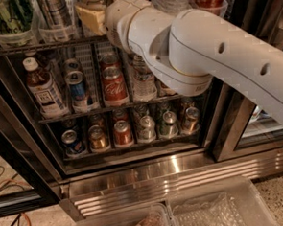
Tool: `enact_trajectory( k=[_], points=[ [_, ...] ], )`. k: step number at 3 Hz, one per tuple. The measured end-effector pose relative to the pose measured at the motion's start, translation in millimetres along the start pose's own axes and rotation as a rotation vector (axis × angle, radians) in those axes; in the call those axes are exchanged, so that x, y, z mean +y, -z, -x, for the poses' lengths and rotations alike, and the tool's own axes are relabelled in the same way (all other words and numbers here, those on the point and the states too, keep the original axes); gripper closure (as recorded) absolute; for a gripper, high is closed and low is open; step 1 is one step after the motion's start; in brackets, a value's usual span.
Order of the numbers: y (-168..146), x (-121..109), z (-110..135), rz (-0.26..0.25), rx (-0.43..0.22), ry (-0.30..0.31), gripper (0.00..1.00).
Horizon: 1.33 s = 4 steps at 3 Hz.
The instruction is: Pick 7up can from top shelf of fridge
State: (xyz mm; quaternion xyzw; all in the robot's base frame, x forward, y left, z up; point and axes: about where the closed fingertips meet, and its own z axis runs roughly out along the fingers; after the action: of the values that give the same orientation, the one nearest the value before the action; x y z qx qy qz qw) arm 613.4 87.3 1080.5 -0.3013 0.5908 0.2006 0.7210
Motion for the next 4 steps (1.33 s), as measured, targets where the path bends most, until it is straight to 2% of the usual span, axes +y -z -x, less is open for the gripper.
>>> enact_trajectory(
  k=[2, 4],
  points=[
    [11.2, 8.4, 8.0, 0.018, -0.002, 0.029, 1.0],
    [17.7, 2.2, 23.0, -0.001, -0.03, 0.062, 1.0]
  ],
)
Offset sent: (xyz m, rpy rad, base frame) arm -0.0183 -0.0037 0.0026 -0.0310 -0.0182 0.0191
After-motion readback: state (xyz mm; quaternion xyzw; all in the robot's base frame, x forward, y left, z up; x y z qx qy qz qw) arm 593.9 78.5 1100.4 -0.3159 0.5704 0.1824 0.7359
